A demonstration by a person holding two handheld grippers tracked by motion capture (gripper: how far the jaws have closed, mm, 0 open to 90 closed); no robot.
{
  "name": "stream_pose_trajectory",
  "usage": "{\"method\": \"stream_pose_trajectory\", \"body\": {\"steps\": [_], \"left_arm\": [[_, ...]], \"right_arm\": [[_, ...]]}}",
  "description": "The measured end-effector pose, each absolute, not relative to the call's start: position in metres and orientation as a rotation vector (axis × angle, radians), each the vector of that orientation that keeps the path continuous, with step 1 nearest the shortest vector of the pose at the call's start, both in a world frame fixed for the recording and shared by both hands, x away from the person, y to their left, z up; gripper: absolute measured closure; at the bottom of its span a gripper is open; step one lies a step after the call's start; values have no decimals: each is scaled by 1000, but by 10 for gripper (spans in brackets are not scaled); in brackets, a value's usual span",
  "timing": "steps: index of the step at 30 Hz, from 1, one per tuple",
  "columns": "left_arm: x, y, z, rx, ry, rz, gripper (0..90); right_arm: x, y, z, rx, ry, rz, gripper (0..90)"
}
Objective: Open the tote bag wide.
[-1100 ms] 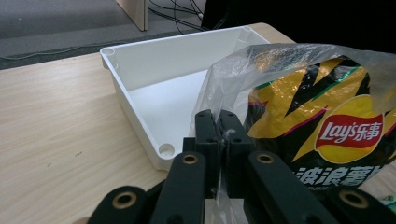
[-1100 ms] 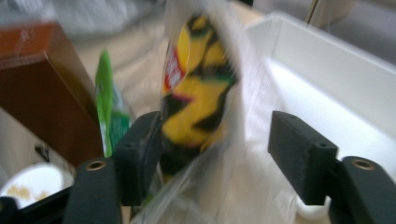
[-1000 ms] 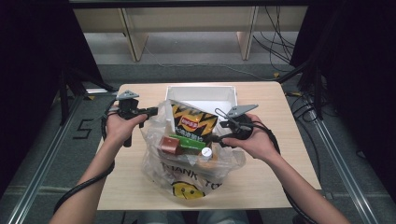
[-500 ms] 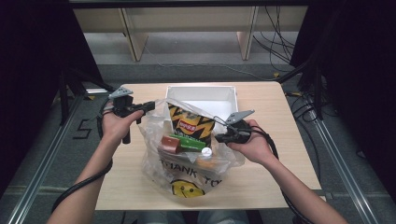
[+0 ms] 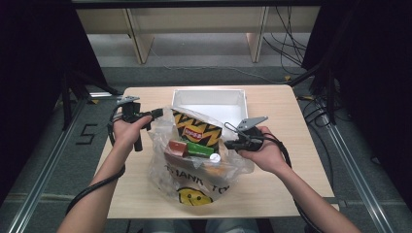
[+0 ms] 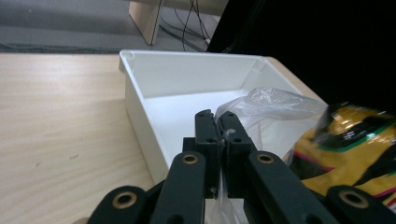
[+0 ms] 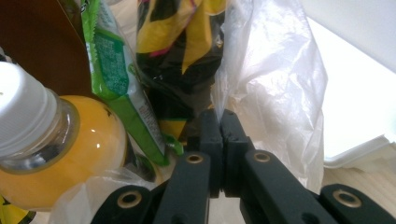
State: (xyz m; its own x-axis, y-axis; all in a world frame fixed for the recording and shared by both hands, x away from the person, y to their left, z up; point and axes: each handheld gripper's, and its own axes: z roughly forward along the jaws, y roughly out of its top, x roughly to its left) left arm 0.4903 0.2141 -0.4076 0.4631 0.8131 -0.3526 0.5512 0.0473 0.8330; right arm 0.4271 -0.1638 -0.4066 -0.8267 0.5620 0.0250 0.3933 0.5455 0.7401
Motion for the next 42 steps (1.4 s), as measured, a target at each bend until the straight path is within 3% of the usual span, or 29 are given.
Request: {"method": "stream_pose_trajectory", "body": {"steps": [14, 42], "left_arm": [[471, 221, -431, 1837, 1198, 212, 879], [459, 219, -474, 1902, 1248, 219, 875]], "right_arm": [[428, -168, -420, 870, 2574, 1139, 900], [442, -180, -454, 976, 2508, 982, 898]]}}
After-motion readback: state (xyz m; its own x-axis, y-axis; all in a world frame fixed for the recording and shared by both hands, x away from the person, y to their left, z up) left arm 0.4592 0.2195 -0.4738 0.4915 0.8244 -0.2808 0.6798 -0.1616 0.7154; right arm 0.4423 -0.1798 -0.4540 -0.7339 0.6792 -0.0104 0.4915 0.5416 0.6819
